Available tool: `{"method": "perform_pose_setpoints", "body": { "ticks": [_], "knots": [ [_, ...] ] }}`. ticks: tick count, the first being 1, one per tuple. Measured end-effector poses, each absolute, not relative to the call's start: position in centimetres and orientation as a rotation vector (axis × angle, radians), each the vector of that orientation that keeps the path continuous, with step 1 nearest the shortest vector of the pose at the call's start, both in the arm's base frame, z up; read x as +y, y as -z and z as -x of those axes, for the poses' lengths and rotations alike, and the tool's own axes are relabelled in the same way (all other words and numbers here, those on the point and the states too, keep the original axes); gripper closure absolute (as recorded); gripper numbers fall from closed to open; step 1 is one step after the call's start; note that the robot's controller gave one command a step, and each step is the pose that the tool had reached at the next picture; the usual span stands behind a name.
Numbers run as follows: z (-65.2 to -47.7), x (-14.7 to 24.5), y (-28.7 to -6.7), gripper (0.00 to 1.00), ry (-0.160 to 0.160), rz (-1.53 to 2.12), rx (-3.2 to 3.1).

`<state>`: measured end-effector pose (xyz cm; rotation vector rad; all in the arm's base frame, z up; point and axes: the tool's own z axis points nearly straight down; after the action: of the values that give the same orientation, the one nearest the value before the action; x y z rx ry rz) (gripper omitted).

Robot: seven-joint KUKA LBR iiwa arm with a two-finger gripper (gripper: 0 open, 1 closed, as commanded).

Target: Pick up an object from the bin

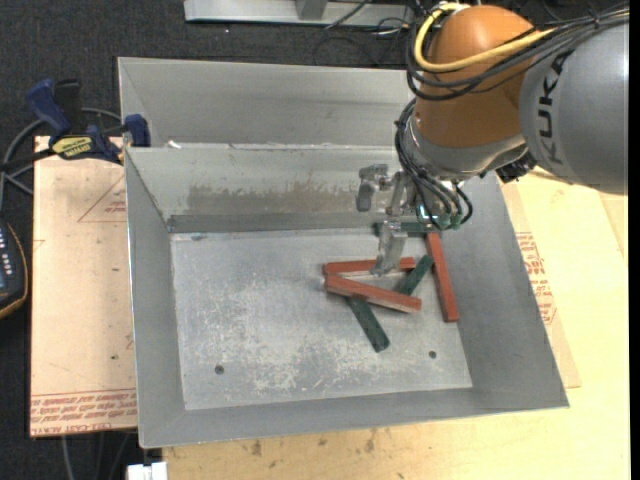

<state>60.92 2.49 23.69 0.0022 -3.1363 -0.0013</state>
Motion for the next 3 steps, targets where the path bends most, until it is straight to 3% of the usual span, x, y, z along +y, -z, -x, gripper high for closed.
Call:
{"method": "perform_pose_setpoints", "body": {
  "ticks": [1,2,3],
  "knots": [
    [-61.72,1.0,-7.32,0.0,0.002,0.063,-3.135],
    [-61.92,1.03,-7.83,1.0,0.002,0.064,-3.142],
    [-61.93,1.01,-7.84,0.0,0.002,0.065,-3.143]
  ]
}}
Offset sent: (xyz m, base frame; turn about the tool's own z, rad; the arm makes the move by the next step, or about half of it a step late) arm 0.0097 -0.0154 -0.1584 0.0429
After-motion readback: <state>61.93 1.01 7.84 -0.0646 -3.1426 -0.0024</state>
